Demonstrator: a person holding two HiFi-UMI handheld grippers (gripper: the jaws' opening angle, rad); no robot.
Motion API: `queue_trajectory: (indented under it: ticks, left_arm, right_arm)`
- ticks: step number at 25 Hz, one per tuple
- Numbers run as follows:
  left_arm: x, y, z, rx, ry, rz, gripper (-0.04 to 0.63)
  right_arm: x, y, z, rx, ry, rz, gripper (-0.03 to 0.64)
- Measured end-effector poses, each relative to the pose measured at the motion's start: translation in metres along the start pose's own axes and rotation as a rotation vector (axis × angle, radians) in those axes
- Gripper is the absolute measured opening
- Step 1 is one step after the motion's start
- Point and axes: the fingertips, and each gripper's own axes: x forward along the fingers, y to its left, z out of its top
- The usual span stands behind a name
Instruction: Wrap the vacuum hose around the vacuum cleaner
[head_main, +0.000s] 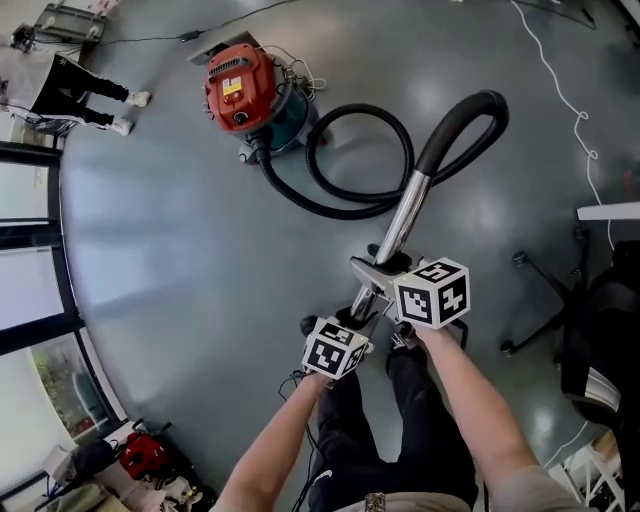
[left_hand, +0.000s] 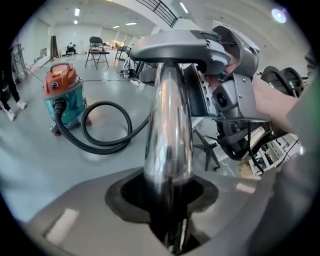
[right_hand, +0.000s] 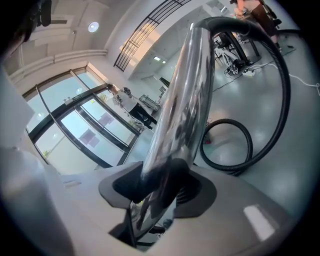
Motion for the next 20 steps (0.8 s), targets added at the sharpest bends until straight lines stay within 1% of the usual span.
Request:
queue_trajectory:
  ticks: [3,8,11,14,17,18,20]
  left_arm:
    - [0.003,-0.001,-0.002,0.008,0.003,-0.009,0.144]
    - [-0.012,-0.006,-0.001,0.069,-0.005,-0.031,0.143]
    - [-0.028,-0.006,0.002,0.094,-0.009,-0.038,0.152]
    - [-0.042,-0.001,0.003,0.098,-0.005,-0.036,0.164]
    - [-0.06,0.016,-0.005,0.073,-0.004,-0.019,0.172]
    - [-0.067,0.023,-0.007,0.065,-0.011,-0.004,0.163]
    - [-0.079,0.036,-0.001,0.061,-0.047,0.018,0.098]
  right_arm:
    - [-0.003,-0.005,-0.002,0.009,-0.002,-0.007,0.204]
    - [-0.008,-0.021,0.001,0.047,-0.003,-0.037,0.206]
    - [-0.006,-0.019,0.007,0.071,-0.009,-0.021,0.207]
    - [-0.004,-0.017,0.013,0.081,-0.013,-0.021,0.207]
    - [-0.006,-0.023,0.015,0.069,0.005,-0.045,0.202]
    - [-0.006,-0.026,0.015,0.063,0.016,-0.053,0.199]
    - [-0.007,-0.03,0.011,0.051,0.039,-0.063,0.198]
